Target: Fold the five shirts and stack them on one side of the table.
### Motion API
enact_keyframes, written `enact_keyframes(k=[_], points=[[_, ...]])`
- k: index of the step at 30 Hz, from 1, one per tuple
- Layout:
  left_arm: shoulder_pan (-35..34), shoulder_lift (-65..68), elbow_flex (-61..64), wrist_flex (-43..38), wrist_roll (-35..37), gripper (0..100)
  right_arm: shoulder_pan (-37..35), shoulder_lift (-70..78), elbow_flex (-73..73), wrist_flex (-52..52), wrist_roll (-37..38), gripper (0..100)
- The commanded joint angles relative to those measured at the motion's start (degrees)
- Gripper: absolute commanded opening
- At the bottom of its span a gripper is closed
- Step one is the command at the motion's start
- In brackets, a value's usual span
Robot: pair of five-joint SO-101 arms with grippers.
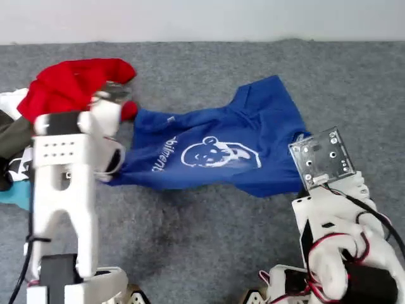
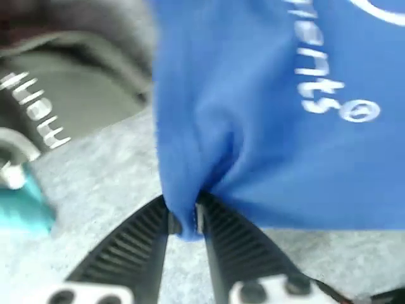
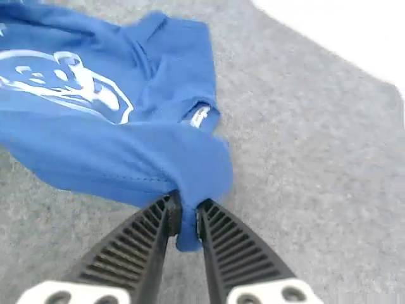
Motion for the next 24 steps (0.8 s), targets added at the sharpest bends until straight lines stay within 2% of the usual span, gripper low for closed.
enact_keyframes(k=[1, 7, 11, 14, 22, 24], points=[[-3.16, -2.37, 1.63, 1.23, -4.66, 1, 1.54, -0.40, -1.32, 0.40, 0.53, 0.9], [-2.02, -2.55, 12.44, 0.70, -7.65, 1, 1.80, -0.84, -1.32, 0.84, 0.26, 0.9], [-2.20, -2.99, 14.02, 1.32, -12.31, 1, 1.89, -0.92, -1.58, 3.03, 0.53, 0.9], [-2.37, -2.99, 13.85, 1.41, -12.75, 1, 2.24, -0.92, -4.92, 4.00, 0.26, 0.9], [-2.37, -3.08, 13.67, 1.41, -12.75, 1, 16.13, -1.27, -13.98, 3.82, -1.14, 0.9], [-2.37, -3.08, 13.67, 1.41, -12.92, 1, 16.57, -2.68, -15.74, 3.82, -2.64, 0.9]])
